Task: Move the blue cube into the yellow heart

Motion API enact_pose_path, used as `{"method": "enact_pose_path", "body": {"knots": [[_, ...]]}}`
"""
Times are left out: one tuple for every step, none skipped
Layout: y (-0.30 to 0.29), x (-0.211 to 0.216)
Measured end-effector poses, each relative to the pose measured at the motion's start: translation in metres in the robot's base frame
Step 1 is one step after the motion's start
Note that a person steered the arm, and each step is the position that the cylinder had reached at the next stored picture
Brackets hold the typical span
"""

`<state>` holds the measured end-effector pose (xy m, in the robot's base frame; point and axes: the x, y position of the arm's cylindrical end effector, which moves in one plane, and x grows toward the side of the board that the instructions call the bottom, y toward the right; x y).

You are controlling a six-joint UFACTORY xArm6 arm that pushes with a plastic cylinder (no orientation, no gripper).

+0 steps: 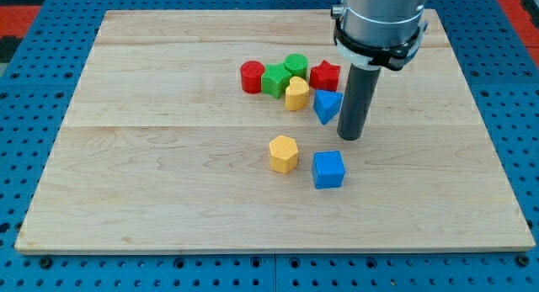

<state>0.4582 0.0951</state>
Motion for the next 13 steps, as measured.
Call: {"method": "enact_pose_path", "body": {"knots": [[-0.013, -0.017], [-0.013, -0.041], [0.015, -0.019], [0.055, 0.037], [0.045, 0.082], [-0.009, 0.084], [-0.053, 0.064], [-0.075, 0.042], [-0.090, 0.027], [-0.097, 0.019], [-0.124, 0.027], [-0.169, 0.026], [-0.164, 0.022]]}}
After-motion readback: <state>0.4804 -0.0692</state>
